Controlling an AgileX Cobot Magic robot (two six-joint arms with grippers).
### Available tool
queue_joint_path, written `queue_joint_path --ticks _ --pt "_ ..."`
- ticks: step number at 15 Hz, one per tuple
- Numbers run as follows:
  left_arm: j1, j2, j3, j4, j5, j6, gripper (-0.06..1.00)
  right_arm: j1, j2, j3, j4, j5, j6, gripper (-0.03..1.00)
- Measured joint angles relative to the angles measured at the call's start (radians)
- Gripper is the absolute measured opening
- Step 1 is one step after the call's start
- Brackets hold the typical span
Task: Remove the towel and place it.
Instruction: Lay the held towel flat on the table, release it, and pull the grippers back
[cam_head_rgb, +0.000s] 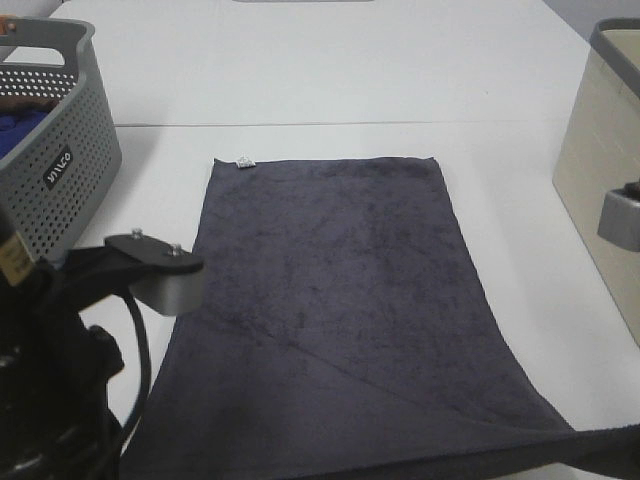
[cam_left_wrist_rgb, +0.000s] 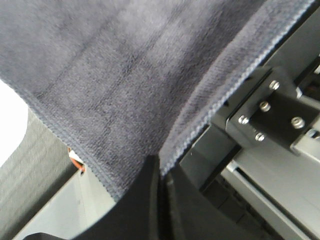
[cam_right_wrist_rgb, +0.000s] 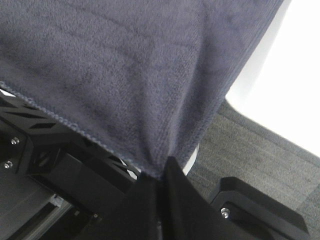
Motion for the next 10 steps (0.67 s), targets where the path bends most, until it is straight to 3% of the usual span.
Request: queue_joint_path --ticks 5,10 --pt "-0.011 0.210 0.002 -0.003 -0.081 0.006 0.00 0.000 0.131 0.086 0.008 -0.074 0.002 0.01" --pt "-0.011 0.315 0.002 -0.076 -0.080 0.116 0.00 -0.003 0.335 0.093 -0.003 -0.103 -0.001 0.01"
